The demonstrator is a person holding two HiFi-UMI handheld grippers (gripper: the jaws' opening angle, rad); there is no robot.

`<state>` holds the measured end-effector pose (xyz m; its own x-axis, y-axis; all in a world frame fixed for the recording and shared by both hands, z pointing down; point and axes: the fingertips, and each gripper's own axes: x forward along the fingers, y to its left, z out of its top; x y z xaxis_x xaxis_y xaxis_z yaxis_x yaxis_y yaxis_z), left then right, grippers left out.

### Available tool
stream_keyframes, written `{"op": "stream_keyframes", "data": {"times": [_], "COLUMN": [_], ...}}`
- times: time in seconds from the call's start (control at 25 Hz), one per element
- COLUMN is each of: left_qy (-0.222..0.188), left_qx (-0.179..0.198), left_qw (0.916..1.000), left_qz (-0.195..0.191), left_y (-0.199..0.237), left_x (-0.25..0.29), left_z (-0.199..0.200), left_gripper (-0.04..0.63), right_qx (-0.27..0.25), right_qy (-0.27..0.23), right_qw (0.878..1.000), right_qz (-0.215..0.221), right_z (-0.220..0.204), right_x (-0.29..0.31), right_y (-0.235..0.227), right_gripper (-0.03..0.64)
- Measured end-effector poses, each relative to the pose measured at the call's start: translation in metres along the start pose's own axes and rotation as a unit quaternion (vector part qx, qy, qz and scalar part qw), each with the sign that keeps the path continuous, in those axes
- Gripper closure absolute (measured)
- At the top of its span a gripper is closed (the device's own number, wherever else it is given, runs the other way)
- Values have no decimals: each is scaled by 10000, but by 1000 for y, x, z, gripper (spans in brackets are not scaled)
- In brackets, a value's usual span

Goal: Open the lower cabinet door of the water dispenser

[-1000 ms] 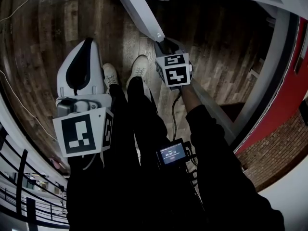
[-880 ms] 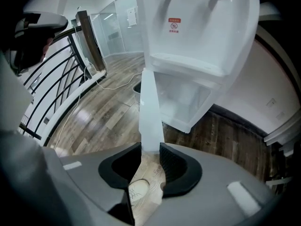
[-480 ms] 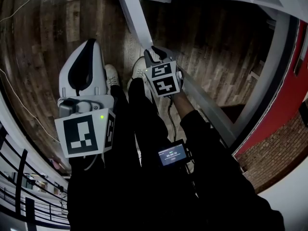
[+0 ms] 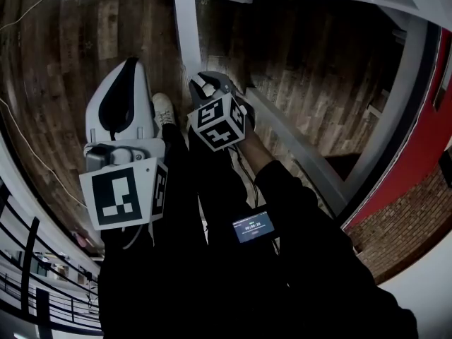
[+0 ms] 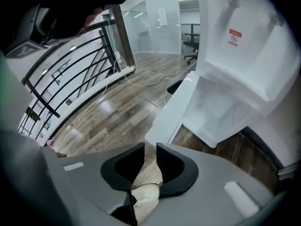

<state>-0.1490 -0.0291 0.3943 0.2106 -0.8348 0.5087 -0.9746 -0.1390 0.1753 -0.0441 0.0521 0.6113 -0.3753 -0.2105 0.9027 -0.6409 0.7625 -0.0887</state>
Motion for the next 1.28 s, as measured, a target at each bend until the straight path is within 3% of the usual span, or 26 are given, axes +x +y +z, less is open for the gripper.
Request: {"op": "stream_keyframes", "data": {"times": [0.52,1.28], "left_qy": [-25,-50], "left_qx": [-26,-76], "left_qw": [10000,9997], "left_qz": [78,245], "left_y": [9,26], "left_x": [-3,-17], "left_z": [4,3], "left_gripper": [588,588], "right_qx": [-570,-1352], "right_qy": [65,275], "right_qw": [9979,9882], "right_qz": [311,671], "right_z": [18,34], "right_x": [9,31], "right_y": [21,65], "right_gripper": [566,537]}}
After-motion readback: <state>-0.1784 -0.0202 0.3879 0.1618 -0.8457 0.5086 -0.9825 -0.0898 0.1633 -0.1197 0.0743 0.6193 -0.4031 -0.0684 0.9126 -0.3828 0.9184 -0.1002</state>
